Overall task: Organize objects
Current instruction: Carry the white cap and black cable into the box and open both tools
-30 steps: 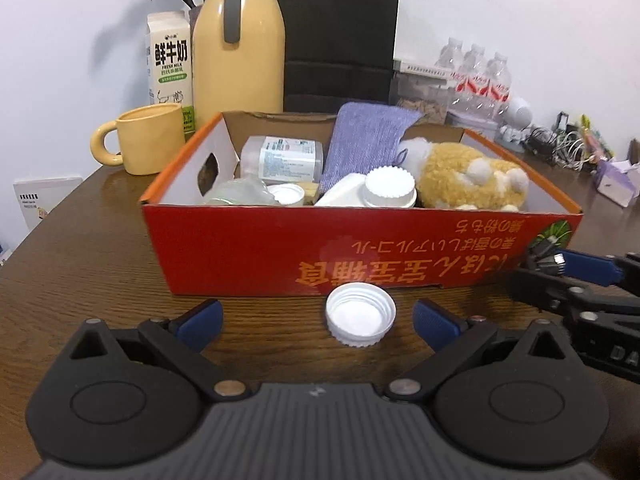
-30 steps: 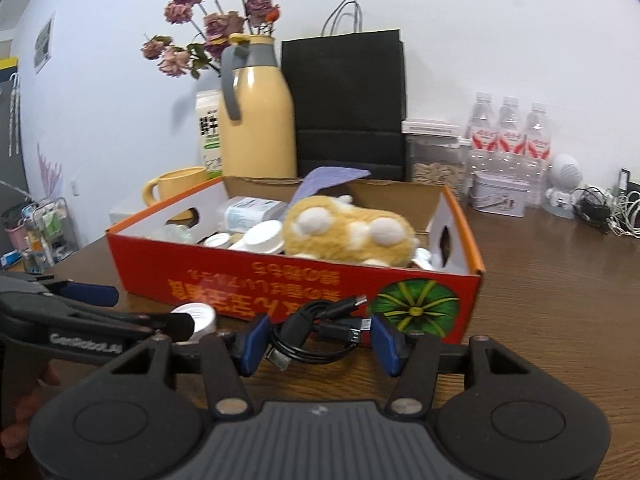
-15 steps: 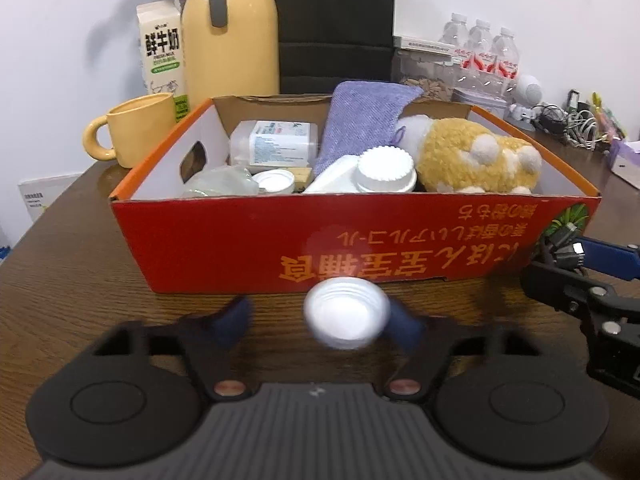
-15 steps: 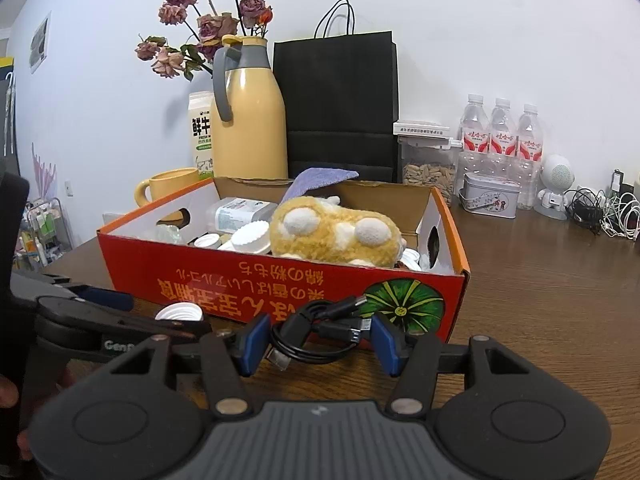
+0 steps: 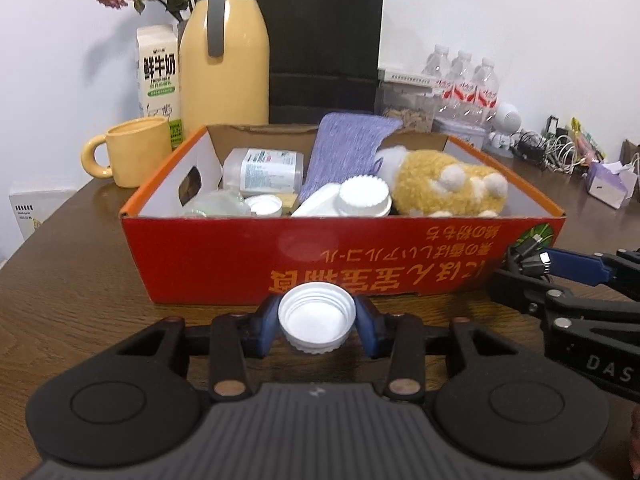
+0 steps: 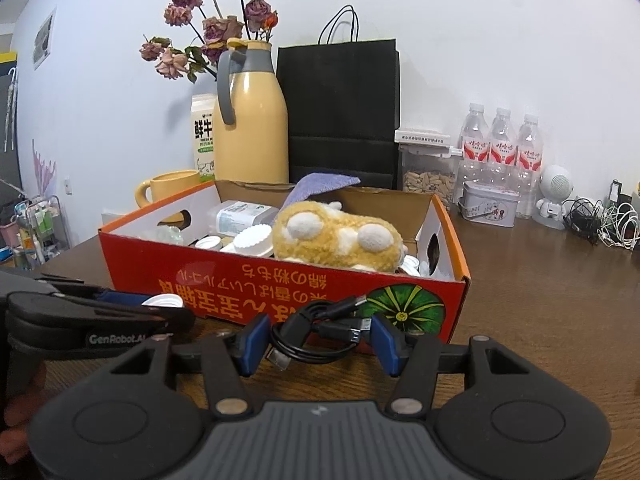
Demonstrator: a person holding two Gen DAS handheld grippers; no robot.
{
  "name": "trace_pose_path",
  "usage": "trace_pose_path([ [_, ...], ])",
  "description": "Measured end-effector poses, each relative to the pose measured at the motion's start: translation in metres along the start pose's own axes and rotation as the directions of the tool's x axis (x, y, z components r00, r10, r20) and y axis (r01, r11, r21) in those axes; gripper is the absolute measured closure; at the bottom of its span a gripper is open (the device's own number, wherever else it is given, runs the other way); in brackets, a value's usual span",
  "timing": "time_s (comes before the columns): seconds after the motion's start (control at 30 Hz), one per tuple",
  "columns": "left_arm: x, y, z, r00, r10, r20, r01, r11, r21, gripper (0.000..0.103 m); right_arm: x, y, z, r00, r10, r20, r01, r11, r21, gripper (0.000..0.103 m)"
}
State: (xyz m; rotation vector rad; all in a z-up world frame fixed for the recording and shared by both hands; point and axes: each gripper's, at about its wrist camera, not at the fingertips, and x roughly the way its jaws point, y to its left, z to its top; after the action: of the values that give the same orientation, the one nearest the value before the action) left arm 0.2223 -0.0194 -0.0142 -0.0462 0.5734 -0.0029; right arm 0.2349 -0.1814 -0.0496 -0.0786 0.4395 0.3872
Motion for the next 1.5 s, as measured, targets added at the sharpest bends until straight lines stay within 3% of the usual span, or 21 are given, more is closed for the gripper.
trace_pose_path([
  [0.27, -0.028, 0.0, 0.018, 0.994, -0.037, 0.106, 0.037, 0.999, 0.0, 0.062, -0.011, 0.001, 0.008, 0.998, -0.011, 0.061, 0.011, 1.0, 0.0, 0.049],
  [0.47, -0.034, -0.001, 0.05, 0.981, -0.011, 0.194, 0.01, 1.0, 0.007, 0.062, -0.011, 0.001, 0.031, 0.992, -0.013, 0.122, 0.013, 1.0, 0.004, 0.049],
  [0.67, -0.028, 0.002, 0.074, 0.972, 0.004, 0.235, 0.0, 1.0, -0.016, 0.062, -0.002, -0.001, 0.058, 0.985, -0.027, 0.17, 0.028, 1.0, 0.001, 0.049],
  [1.0, 0.005, 0.005, 0.098, 0.971, 0.036, 0.235, -0.025, 0.998, -0.051, 0.062, 0.035, -0.011, 0.094, 0.982, -0.055, 0.18, 0.054, 0.998, 0.015, 0.049],
  [1.4, 0.064, 0.023, 0.103, 0.987, 0.089, 0.133, -0.074, 0.991, -0.109, 0.062, 0.103, -0.036, 0.094, 0.994, -0.085, 0.066, 0.082, 0.995, 0.057, 0.049],
  [1.47, 0.067, 0.024, 0.101, 0.988, 0.089, 0.126, -0.076, 0.991, -0.109, 0.06, 0.106, -0.038, 0.09, 0.996, -0.077, 0.051, 0.074, 0.995, 0.064, 0.049],
  [1.5, 0.066, 0.025, 0.1, 0.988, 0.088, 0.13, -0.075, 0.992, -0.106, 0.053, 0.107, -0.039, 0.089, 0.996, -0.07, 0.046, 0.067, 0.996, 0.065, 0.049],
])
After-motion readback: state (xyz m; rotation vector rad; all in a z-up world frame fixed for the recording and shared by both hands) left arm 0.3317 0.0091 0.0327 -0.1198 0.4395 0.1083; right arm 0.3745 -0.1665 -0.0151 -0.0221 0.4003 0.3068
